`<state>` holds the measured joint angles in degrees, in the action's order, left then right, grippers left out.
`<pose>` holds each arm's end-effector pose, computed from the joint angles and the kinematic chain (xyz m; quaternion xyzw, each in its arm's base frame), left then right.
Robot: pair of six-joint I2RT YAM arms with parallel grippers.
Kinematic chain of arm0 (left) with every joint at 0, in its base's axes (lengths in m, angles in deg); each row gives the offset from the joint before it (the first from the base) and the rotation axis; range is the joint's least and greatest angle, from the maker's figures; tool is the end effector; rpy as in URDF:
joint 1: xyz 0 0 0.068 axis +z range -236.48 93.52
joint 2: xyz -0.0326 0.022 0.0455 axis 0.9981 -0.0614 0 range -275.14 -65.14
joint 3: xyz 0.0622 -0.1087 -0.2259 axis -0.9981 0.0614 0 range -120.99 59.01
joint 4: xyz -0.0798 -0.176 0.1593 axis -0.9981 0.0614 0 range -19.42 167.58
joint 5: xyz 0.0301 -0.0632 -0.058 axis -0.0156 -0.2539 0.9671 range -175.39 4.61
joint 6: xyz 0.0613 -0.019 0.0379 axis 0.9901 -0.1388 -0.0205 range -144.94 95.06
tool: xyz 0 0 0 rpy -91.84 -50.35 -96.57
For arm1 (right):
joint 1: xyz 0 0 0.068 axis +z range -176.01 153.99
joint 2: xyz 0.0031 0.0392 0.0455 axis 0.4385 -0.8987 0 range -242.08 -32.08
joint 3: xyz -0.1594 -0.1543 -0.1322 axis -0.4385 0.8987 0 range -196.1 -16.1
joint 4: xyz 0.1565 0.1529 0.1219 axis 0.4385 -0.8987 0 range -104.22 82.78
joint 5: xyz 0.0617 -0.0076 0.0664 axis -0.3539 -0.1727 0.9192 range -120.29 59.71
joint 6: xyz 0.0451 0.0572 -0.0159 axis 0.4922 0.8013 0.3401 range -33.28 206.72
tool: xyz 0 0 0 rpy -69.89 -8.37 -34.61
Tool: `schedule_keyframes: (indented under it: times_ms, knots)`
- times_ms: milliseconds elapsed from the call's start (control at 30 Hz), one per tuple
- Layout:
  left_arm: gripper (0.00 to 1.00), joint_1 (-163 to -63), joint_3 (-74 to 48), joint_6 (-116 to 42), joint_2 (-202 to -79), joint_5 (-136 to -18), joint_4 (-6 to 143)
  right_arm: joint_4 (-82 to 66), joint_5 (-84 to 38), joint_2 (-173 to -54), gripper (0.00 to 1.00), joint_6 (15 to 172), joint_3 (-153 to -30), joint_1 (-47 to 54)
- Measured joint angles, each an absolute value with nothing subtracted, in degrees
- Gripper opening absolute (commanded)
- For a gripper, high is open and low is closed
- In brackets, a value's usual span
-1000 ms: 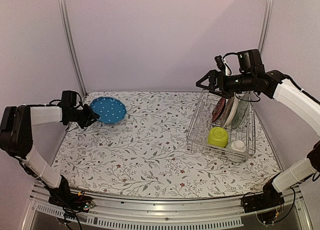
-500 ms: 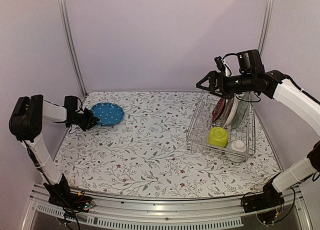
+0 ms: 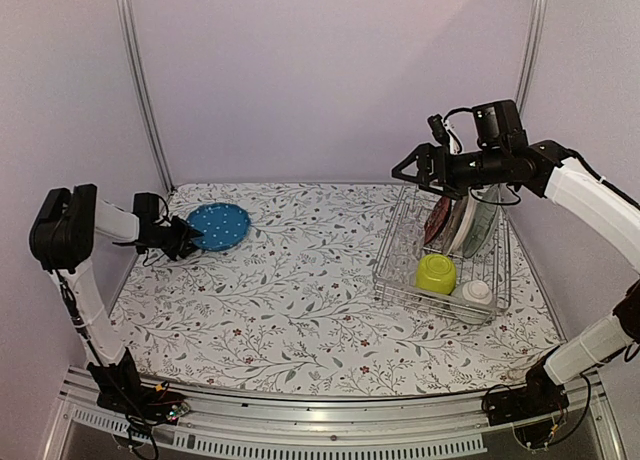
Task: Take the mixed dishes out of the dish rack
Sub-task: Place the plate at the corner of the board, then grab the plate from the dish rack.
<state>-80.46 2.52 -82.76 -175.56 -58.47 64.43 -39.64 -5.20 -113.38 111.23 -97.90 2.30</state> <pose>0.3807 0.0117 0.0976 -0.4085 0.8144 -0.3483 0.2203 0.2744 0.1780 0.3525 -0.1336 0.8495 0.3808 0.3399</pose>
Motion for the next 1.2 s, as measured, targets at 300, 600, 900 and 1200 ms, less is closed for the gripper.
schedule_keyframes:
  times_ms: [300,600,900,1200]
  knots:
    - [0.69,-80.20,1.69,-81.80,-175.53,-59.72,66.09,-41.22,-6.08,-113.44,0.99,110.83,-98.27,2.30]
    - [0.99,-80.26,0.42,-78.68,-171.38,-64.94,73.30,-47.88,-12.77,-113.24,0.99,108.93,-100.42,2.30]
    - [1.00,-82.16,1.36,-73.98,-155.58,-74.53,81.65,-56.65,-23.24,-110.12,0.99,107.01,-101.22,0.51]
    - [1.00,-90.27,1.36,-70.30,-143.29,-80.17,86.57,-63.07,-32.90,-103.76,0.99,106.83,-102.67,-4.86]
